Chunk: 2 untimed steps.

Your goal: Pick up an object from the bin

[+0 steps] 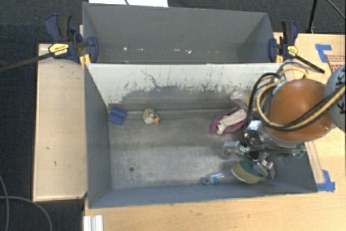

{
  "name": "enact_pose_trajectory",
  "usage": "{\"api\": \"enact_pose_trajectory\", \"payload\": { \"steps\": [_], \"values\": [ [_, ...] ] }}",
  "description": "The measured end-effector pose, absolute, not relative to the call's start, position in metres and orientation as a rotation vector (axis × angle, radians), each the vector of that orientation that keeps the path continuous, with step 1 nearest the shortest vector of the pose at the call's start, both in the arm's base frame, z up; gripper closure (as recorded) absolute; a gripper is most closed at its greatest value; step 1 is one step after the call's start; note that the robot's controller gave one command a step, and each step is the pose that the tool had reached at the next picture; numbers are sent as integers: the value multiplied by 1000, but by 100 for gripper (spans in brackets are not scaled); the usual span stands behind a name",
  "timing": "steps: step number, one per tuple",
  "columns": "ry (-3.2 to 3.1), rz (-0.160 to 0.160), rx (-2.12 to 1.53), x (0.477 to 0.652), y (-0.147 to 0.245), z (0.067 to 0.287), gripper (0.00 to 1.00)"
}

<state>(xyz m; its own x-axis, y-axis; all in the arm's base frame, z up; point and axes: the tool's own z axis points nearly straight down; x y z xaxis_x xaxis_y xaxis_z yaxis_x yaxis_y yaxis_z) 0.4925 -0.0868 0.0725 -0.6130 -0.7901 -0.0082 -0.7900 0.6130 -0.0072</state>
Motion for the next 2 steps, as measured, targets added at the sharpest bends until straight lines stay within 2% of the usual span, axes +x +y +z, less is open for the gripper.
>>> {"api": "enact_pose_trajectory", "payload": {
  "steps": [1, 2],
  "values": [
    [2817, -6, -1374, 491, -88, 72, 100],
    [2814, -5, -1374, 493, -87, 73, 0]
  ]
}}
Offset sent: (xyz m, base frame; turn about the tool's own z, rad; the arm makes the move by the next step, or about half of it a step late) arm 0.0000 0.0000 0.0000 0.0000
